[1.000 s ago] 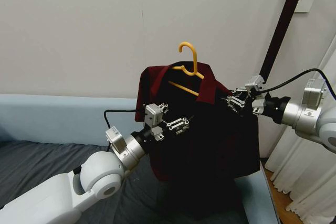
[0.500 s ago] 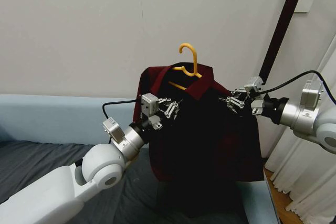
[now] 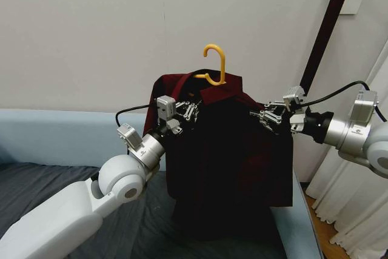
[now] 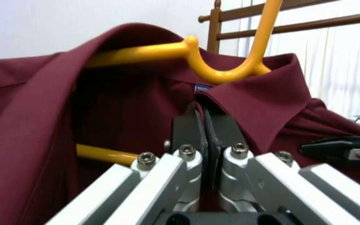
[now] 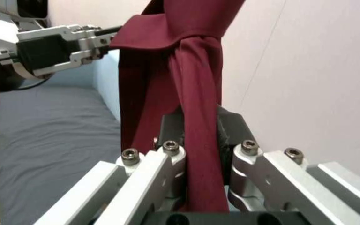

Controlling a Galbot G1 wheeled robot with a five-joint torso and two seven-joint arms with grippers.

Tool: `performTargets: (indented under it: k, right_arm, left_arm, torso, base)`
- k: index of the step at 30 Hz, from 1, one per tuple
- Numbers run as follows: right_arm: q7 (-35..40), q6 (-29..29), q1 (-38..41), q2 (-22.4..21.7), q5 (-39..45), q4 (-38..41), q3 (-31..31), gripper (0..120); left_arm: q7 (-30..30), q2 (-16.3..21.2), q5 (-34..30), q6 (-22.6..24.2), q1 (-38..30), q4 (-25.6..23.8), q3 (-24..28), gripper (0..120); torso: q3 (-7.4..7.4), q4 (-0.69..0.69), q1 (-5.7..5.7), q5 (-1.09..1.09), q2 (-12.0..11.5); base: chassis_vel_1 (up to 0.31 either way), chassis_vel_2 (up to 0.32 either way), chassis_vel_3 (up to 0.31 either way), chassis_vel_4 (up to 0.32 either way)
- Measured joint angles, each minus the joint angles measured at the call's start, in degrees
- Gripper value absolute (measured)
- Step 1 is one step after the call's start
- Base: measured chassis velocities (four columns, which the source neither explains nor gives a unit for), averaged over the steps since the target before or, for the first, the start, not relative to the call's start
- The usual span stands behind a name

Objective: Pick up the clothes from the sofa and hang them on the clothes hanger.

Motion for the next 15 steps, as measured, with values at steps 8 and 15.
performTargets:
  k: [8,15]
  right_arm:
    - [-0.3,0.2,1.5,-0.4,-0.4,-1.3,0.0,7]
    - [-0.7,-0.1,5.2,-2.7,1.6,-1.4,-0.1,7]
  left_arm:
    - [2.2,0.3,-0.2,-0.3,-2.2,0.2,-0.7,0]
    - [4.1,1.4,-0.9,-1.0,-7.6,0.3,3.1,0]
  torso:
    - [0.0,-0.01,0.0,0.01,0.0]
    - [0.0,-0.01,0.0,0.01,0.0]
  base:
    - [0.0,0.0,0.0,0.0]
    - [0.0,0.0,0.0,0.0]
